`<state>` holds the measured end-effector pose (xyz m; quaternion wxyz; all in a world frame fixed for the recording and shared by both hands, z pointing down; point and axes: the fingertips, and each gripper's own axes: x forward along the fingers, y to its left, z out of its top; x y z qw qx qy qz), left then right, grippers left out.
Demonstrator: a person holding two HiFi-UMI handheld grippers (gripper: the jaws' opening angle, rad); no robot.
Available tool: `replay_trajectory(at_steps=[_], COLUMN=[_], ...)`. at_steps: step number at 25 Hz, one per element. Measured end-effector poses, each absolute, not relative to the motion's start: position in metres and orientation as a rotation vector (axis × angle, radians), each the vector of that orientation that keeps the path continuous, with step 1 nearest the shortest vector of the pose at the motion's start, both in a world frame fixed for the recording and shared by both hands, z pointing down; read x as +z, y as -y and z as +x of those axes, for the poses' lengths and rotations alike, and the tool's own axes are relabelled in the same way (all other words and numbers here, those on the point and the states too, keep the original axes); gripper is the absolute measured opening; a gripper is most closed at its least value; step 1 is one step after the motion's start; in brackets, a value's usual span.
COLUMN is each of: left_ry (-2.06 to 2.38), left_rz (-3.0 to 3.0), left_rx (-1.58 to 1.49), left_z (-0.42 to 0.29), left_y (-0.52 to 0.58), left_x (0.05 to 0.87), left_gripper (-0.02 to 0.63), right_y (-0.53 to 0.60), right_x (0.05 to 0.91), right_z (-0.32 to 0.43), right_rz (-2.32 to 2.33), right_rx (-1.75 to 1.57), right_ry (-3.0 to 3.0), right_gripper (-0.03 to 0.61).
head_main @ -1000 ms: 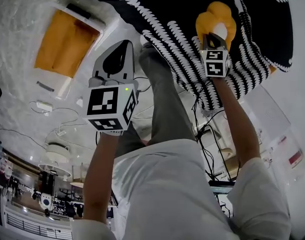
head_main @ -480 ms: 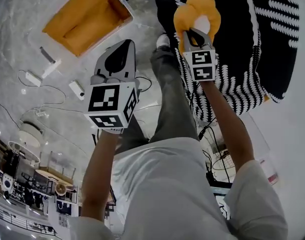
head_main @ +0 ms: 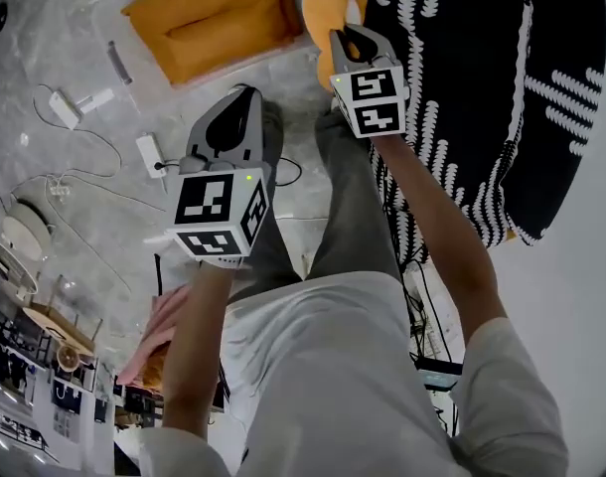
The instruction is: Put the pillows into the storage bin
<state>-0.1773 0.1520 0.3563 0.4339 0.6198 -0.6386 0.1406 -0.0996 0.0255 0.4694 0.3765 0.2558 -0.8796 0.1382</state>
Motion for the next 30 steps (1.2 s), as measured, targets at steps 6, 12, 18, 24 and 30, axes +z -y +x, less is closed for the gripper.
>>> replay_trajectory(at_steps=[6, 12, 18, 24, 30], left_ry=[1.662, 1.727, 1.760, 1.765, 1.764], left_rz=[1.477, 1.423, 1.464, 1.571, 1.740], left_rx=[0.304, 0.234, 0.149, 0.065, 0.034], left_z=[-0.224, -0.253, -0.279, -0.290, -0.281], left_y=[-0.173, -0.195, -0.202, -0.185, -0.165], left_x=[0.342, 0.298, 0.230, 0.156, 0.076], left_gripper=[0.009, 0.009, 0.009, 0.009, 0.009], right_y=[-0.057, -0.089, -0.091, -0.087, -0.089], right_x=[0.473, 0.403, 0.284, 0.143, 0.044], right_z=[-0.212, -0.217, -0.206, -0.205, -0.182], right_rz=[0.318, 0.184, 0.095, 0.093, 0.188], right_rx=[0.233, 0.319, 0.317, 0.224, 0.168], right_ry=[2.310, 2.351, 2.441, 2.605, 2.721], right_gripper=[0.242, 0.242, 0.241, 0.235, 0.195])
